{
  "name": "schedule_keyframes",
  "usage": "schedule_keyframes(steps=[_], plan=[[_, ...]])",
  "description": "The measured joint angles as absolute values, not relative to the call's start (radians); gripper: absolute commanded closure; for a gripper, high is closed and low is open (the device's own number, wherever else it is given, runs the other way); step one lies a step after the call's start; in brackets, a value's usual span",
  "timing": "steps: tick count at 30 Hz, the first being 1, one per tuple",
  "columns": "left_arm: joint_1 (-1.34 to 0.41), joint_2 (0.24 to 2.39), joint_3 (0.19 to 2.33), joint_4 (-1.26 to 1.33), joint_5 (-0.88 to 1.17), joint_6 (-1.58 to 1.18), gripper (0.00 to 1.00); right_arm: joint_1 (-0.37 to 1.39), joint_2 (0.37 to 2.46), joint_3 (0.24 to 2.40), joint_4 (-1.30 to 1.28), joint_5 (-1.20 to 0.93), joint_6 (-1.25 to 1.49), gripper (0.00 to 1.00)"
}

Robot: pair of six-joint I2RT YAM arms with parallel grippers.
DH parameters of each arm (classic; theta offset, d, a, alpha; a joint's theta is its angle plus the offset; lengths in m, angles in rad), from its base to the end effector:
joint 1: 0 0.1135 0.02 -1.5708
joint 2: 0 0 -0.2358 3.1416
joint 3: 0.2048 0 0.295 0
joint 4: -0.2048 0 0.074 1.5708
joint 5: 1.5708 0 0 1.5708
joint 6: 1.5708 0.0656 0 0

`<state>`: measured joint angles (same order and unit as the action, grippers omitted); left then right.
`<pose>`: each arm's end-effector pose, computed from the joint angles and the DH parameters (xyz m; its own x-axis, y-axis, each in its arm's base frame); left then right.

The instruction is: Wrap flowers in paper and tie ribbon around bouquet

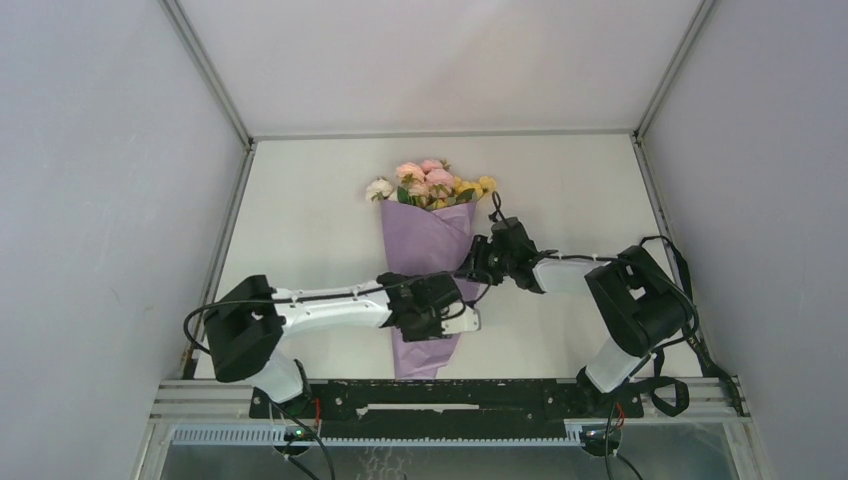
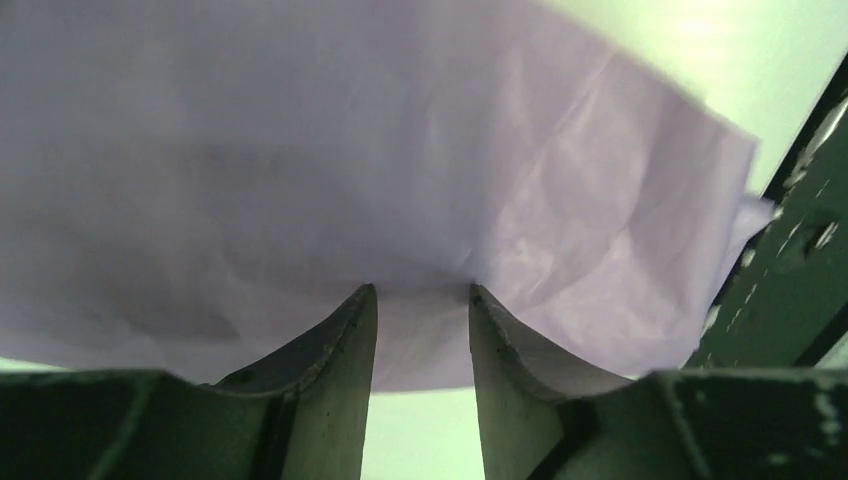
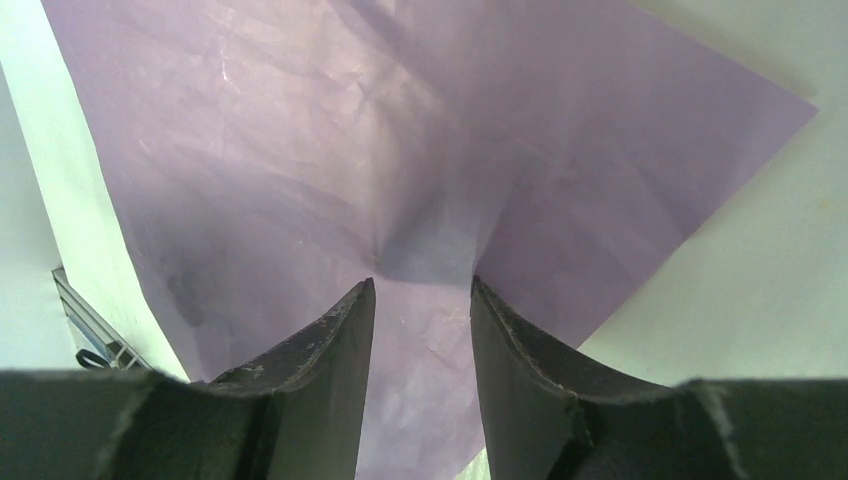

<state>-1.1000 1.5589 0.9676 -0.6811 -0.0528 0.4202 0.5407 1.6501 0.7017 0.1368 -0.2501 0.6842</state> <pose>0.1534 -0.2938 0.1047 -0.0356 0.9681 -0.2478 0.9830 0.0787 0.1660 0.2921 0.1943 0.0491 -0.8895 0.1803 -0.4199 -0.1066 0.8118 0.5742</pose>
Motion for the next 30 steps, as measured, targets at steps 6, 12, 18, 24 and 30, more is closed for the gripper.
schedule_keyframes(steps=[6, 12, 18, 24, 30], plan=[[-1.238, 1.668, 0.973, -0.587, -0.130, 0.464, 0.55, 0.471, 1.647, 0.698, 0.134, -0.287, 0.673, 0.49], [-1.285, 1.680, 0.974, -0.582, -0.192, 0.498, 0.55, 0.362, 1.623, 0.703, 0.068, -0.306, 0.617, 0.45], [-1.287, 1.680, 0.974, -0.581, -0.198, 0.511, 0.53, 0.270, 1.660, 0.796, -0.022, -0.352, 0.529, 0.37], [-1.285, 1.680, 0.974, -0.579, -0.198, 0.516, 0.52, 0.269, 1.746, 0.886, -0.032, -0.418, 0.472, 0.37], [-1.284, 1.680, 0.974, -0.579, -0.198, 0.516, 0.51, 0.276, 1.676, 0.886, -0.158, -0.350, 0.443, 0.36]])
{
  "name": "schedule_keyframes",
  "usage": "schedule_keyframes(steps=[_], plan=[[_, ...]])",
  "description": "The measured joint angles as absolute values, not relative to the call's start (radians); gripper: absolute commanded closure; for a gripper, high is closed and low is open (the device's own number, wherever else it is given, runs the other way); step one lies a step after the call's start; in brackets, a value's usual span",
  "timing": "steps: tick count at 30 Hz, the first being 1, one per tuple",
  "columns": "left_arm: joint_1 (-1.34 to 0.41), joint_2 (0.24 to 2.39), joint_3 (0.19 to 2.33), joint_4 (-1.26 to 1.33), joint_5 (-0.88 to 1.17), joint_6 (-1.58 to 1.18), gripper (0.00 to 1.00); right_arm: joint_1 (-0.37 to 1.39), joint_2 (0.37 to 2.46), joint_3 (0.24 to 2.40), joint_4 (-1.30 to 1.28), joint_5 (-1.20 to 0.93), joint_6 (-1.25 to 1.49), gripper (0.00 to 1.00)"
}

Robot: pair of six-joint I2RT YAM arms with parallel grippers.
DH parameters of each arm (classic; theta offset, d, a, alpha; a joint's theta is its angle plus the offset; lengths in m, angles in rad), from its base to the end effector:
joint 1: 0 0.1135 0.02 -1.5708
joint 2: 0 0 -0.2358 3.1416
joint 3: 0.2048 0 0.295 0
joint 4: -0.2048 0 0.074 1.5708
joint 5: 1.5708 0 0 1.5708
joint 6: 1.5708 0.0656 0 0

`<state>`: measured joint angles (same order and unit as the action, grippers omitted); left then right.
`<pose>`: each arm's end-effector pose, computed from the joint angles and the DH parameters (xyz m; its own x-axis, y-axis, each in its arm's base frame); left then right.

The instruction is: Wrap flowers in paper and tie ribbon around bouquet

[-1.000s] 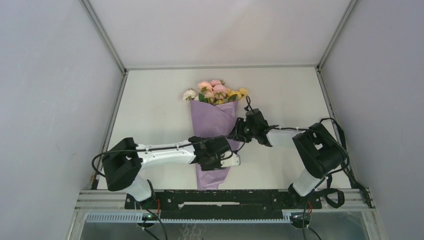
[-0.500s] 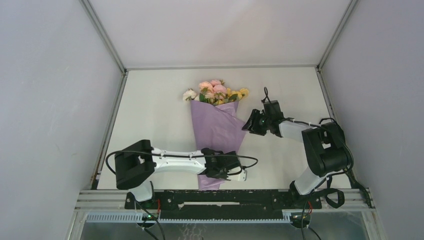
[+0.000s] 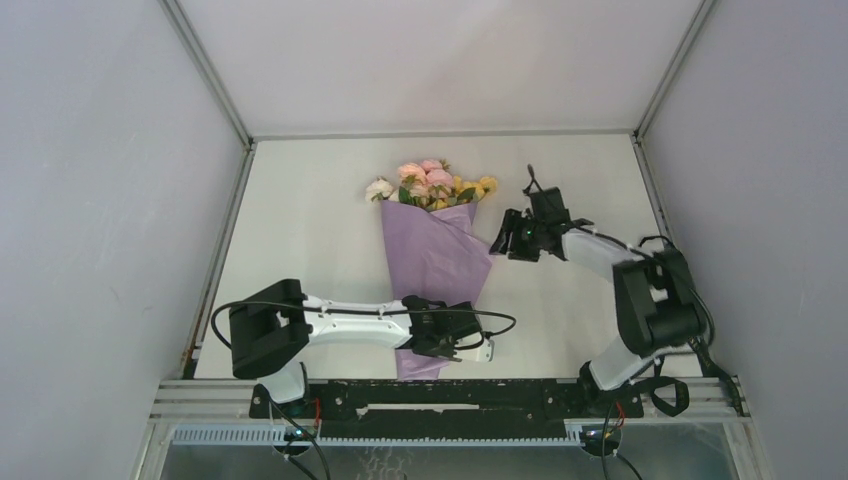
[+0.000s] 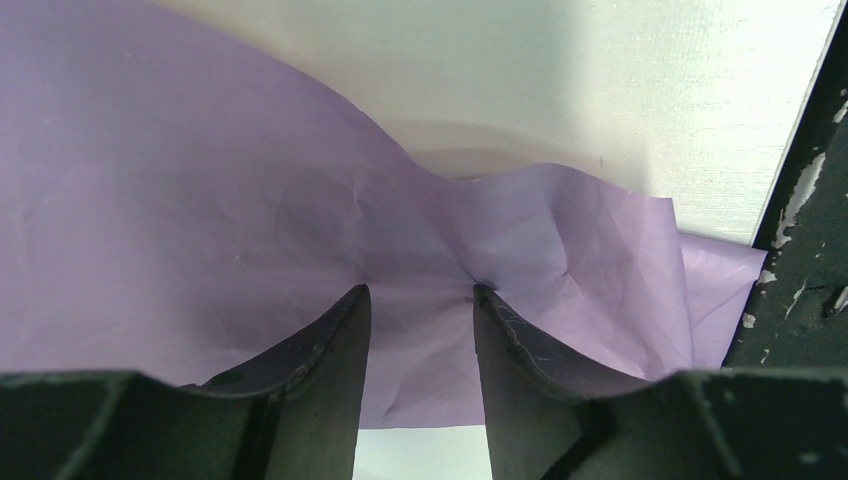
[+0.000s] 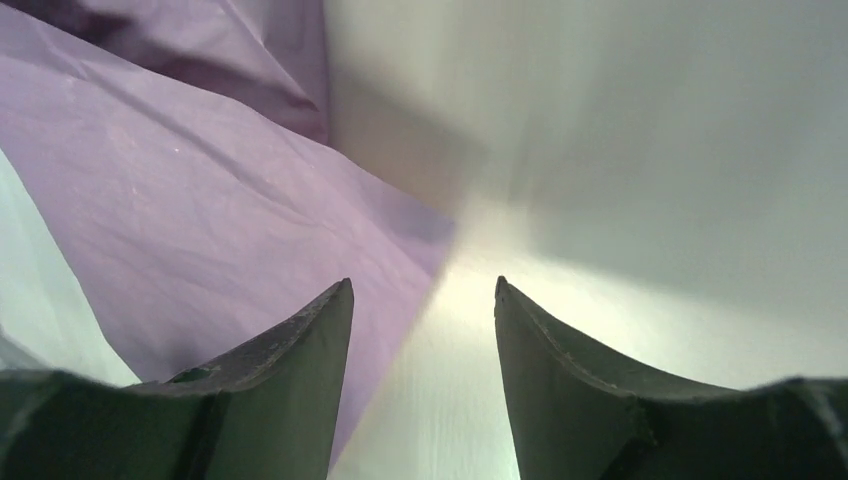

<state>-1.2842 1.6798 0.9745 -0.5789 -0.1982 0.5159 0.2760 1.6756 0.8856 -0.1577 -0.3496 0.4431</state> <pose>0.1095 -0.3259 0.0737 0.2203 0.9634 -0.1527 0.9381 -0.1664 0.3037 0.3496 0.1224 0.0749 -0.8981 0.1643 -0.4079 -0.0700 0.8623 0.5015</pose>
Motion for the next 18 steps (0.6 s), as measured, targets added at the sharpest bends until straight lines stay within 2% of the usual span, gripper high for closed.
schedule_keyframes(steps=[4, 7, 13, 15, 18], plan=[[-1.283, 1.679, 0.972, -0.577, -0.198, 0.516, 0.51, 0.198, 1.455, 0.886, -0.331, -0.182, 0.408, 0.25], [-1.283, 1.676, 0.971, -0.574, -0.199, 0.516, 0.51, -0.007, 1.294, 0.894, -0.418, -0.082, 0.382, 0.22], [-1.283, 1.675, 0.969, -0.573, -0.199, 0.516, 0.51, -0.482, 1.248, 0.850, -0.499, -0.030, 0.349, 0.20], [-1.283, 1.675, 0.969, -0.573, -0.199, 0.516, 0.51, -0.578, 1.248, 0.810, -0.516, -0.035, 0.350, 0.20], [-1.283, 1.675, 0.969, -0.573, -0.197, 0.516, 0.51, -0.622, 1.248, 0.778, -0.542, -0.030, 0.350, 0.20]])
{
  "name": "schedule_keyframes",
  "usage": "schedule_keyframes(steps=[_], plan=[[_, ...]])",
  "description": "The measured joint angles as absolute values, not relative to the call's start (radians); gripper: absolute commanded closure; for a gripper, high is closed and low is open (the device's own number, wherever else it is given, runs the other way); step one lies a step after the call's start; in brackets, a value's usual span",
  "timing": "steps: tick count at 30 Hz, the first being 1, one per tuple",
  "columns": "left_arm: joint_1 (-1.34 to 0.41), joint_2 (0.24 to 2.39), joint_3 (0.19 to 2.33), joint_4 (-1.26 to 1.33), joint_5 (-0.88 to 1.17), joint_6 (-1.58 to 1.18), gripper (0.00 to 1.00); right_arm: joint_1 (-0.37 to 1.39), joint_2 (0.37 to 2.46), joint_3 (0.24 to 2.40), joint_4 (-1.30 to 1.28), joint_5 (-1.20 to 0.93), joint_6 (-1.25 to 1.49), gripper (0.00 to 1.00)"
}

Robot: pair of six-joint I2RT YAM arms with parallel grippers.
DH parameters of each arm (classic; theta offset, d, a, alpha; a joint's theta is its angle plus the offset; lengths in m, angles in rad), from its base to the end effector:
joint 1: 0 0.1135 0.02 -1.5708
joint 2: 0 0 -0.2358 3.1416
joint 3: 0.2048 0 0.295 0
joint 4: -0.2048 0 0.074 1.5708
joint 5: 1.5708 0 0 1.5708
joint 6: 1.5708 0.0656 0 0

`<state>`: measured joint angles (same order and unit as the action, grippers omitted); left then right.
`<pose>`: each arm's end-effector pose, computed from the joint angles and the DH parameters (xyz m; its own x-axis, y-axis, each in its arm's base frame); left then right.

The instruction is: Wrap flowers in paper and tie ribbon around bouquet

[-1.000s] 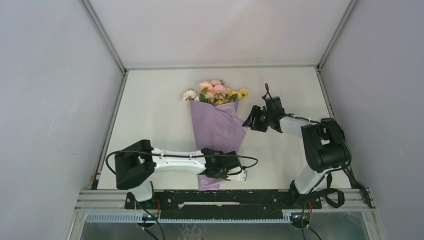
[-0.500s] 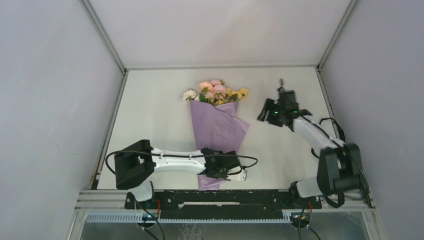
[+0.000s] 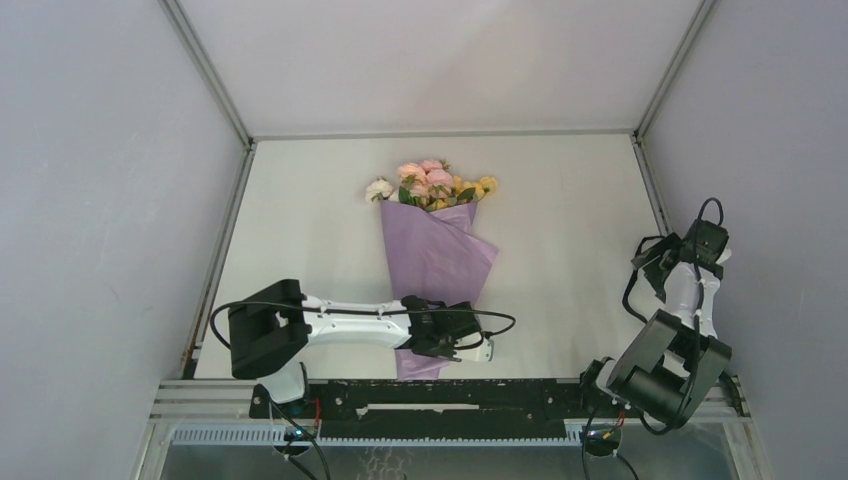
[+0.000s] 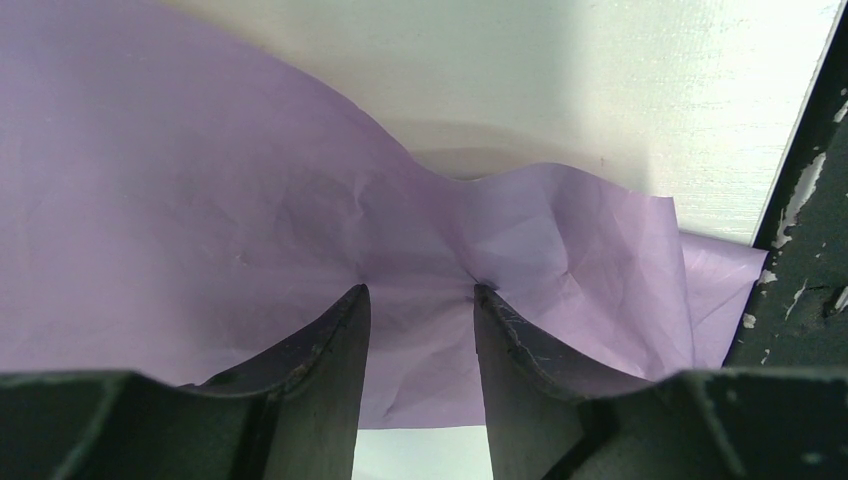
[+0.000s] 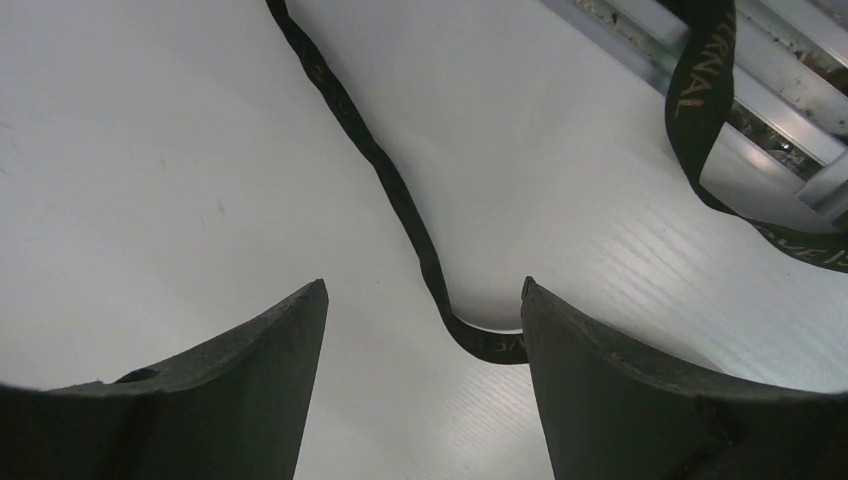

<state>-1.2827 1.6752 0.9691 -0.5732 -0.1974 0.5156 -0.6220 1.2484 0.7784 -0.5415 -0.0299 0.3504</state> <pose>0.1098 -0.3252 0.0738 0.2189 0.9630 -0.1574 0.9382 -0.1634 0.3051 0.2482 -0.1756 0.1415 -0.4515 0.7459 -0.4897 0.7714 0.6021 0.2059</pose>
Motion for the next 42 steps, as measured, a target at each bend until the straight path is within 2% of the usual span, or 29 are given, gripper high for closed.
schedule_keyframes(steps=[7, 14, 17, 19, 20, 22, 23, 24, 29, 34, 38, 40, 42], plan=[[-1.278, 1.682, 0.981, -0.586, -0.179, 0.516, 0.51, -0.648, 1.322, 0.763, -0.500, -0.065, 0.357, 0.24], [-1.278, 1.684, 0.983, -0.588, -0.178, 0.516, 0.51, -0.612, 1.603, 0.896, -0.492, -0.078, 0.340, 0.25], [-1.278, 1.687, 0.986, -0.592, -0.178, 0.516, 0.51, -0.590, 1.686, 0.978, -0.469, -0.079, 0.325, 0.32], [-1.278, 1.688, 0.987, -0.593, -0.178, 0.516, 0.51, -0.577, 1.725, 1.020, -0.466, -0.076, 0.313, 0.43], [-1.277, 1.689, 0.988, -0.594, -0.178, 0.516, 0.51, -0.571, 1.745, 1.041, -0.466, -0.070, 0.307, 0.53], [-1.277, 1.690, 0.989, -0.595, -0.178, 0.516, 0.50, -0.558, 1.778, 1.076, -0.465, -0.061, 0.287, 0.80], [-1.277, 1.691, 0.991, -0.597, -0.178, 0.516, 0.50, -0.550, 1.792, 1.090, -0.463, -0.057, 0.279, 0.96], [-1.277, 1.693, 0.992, -0.598, -0.177, 0.516, 0.50, -0.541, 1.802, 1.099, -0.463, -0.054, 0.267, 1.00], [-1.273, 1.695, 0.997, -0.604, -0.173, 0.516, 0.50, -0.455, 1.826, 1.137, -0.481, -0.061, 0.222, 1.00], [-1.271, 1.695, 0.997, -0.604, -0.168, 0.516, 0.50, -0.136, 1.791, 1.187, -0.529, -0.122, 0.153, 1.00], [-1.269, 1.695, 0.997, -0.604, -0.165, 0.516, 0.50, 0.149, 1.633, 1.219, -0.534, -0.205, 0.121, 1.00], [-1.268, 1.694, 0.997, -0.604, -0.165, 0.516, 0.50, 0.202, 1.525, 1.227, -0.537, -0.250, 0.125, 1.00], [-1.268, 1.694, 0.997, -0.604, -0.163, 0.516, 0.50, 0.179, 1.393, 1.229, -0.537, -0.300, 0.146, 1.00]])
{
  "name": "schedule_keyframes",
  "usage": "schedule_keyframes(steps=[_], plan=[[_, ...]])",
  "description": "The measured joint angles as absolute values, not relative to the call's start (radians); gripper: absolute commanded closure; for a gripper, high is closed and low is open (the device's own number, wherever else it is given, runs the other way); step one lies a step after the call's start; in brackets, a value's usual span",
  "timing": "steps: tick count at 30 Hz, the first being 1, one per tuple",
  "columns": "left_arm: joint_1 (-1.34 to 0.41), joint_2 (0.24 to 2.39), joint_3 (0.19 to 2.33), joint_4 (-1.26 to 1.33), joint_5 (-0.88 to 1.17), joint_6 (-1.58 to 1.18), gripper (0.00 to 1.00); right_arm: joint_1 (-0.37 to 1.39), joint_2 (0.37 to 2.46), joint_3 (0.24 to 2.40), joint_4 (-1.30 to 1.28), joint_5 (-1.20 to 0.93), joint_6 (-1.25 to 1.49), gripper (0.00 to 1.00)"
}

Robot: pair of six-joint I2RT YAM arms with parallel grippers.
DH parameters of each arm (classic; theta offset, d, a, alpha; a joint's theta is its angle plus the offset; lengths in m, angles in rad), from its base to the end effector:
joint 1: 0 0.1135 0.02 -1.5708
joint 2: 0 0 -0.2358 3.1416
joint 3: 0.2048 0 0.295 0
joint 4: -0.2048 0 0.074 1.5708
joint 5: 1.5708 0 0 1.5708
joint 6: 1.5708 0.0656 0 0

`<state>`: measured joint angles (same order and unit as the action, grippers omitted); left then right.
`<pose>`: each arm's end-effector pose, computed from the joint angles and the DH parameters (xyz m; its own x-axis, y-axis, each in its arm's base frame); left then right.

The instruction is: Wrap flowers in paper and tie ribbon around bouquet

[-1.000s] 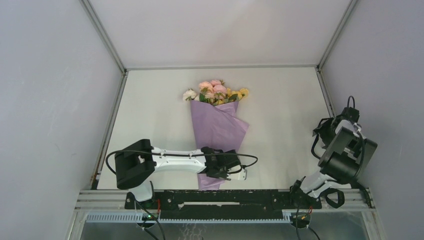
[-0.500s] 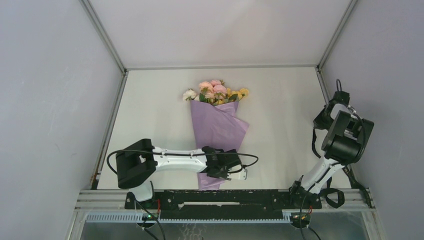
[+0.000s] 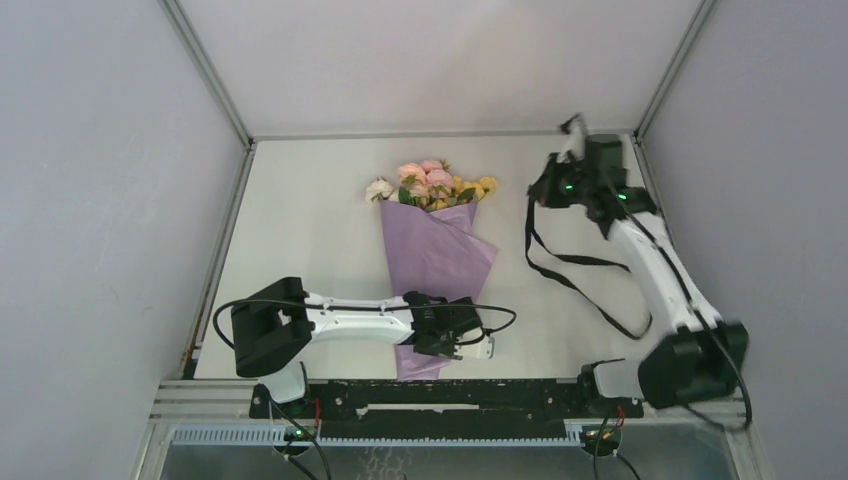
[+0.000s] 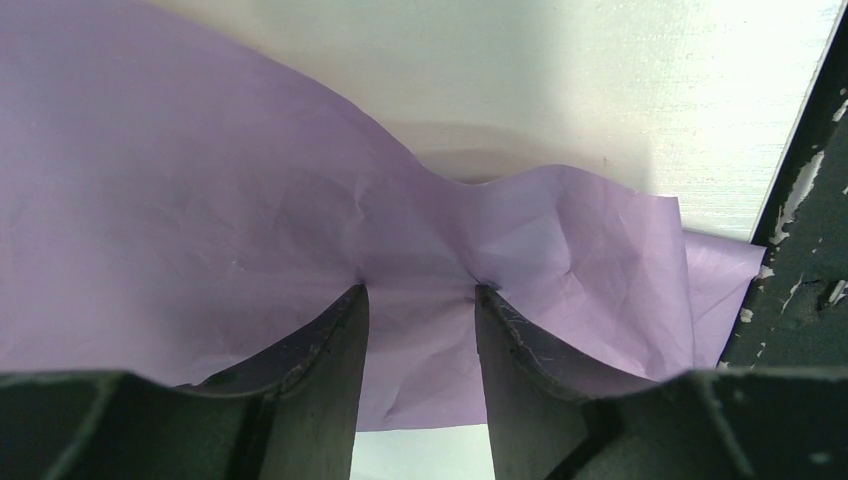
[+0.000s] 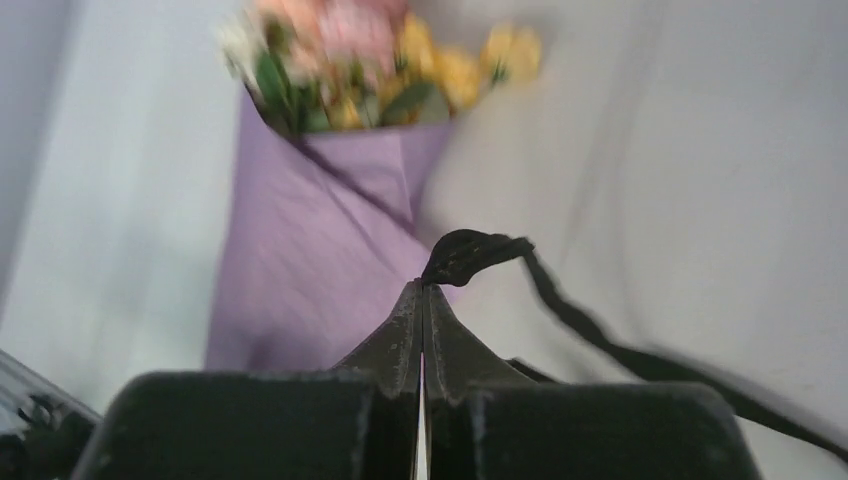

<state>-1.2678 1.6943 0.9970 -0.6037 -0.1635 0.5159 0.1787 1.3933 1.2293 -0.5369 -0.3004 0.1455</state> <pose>0.1134 -0.3270 0.0743 0.2080 0.9658 -0.1545 0.9498 -0.1617 0.2679 0.3681 0.0862 0.2695 -0.6848 0.0171 -0.7285 -0.2962 0.9069 0.2996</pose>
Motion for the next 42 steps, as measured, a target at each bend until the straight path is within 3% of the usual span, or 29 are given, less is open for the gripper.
schedule_keyframes(steps=[7, 10, 15, 19, 21, 24, 27, 31, 35, 39, 42], plan=[[-1.266, 1.694, 0.997, -0.604, -0.159, 0.516, 0.50, -0.138, 1.009, 1.288, -0.467, -0.416, 0.289, 1.00], [-1.266, 1.694, 0.997, -0.604, -0.159, 0.516, 0.50, -0.186, 0.926, 1.310, -0.460, -0.417, 0.326, 1.00], [-1.265, 1.694, 0.997, -0.604, -0.157, 0.516, 0.50, -0.189, 0.890, 1.215, -0.454, -0.430, 0.364, 1.00], [-1.265, 1.694, 0.997, -0.604, -0.157, 0.516, 0.50, -0.220, 1.000, 1.123, -0.468, -0.394, 0.385, 0.99], [-1.265, 1.694, 0.997, -0.604, -0.157, 0.516, 0.50, -0.250, 1.094, 1.121, -0.459, -0.361, 0.396, 0.90], [-1.265, 1.694, 0.997, -0.604, -0.157, 0.516, 0.50, -0.299, 1.272, 1.171, -0.477, -0.290, 0.402, 0.57], [-1.265, 1.694, 0.997, -0.604, -0.157, 0.516, 0.50, -0.319, 1.494, 1.369, -0.587, -0.192, 0.369, 0.43], [-1.265, 1.694, 0.997, -0.604, -0.157, 0.516, 0.50, -0.290, 1.641, 1.503, -0.661, -0.040, 0.314, 0.33], [-1.265, 1.694, 0.997, -0.604, -0.157, 0.516, 0.50, -0.134, 1.542, 1.363, -0.709, 0.078, 0.268, 0.32], [-1.265, 1.694, 0.997, -0.604, -0.157, 0.516, 0.50, 0.059, 1.413, 1.188, -0.709, -0.005, 0.251, 0.32], [-1.265, 1.694, 0.997, -0.604, -0.157, 0.516, 0.50, 0.073, 1.427, 1.127, -0.705, -0.043, 0.252, 0.25]])
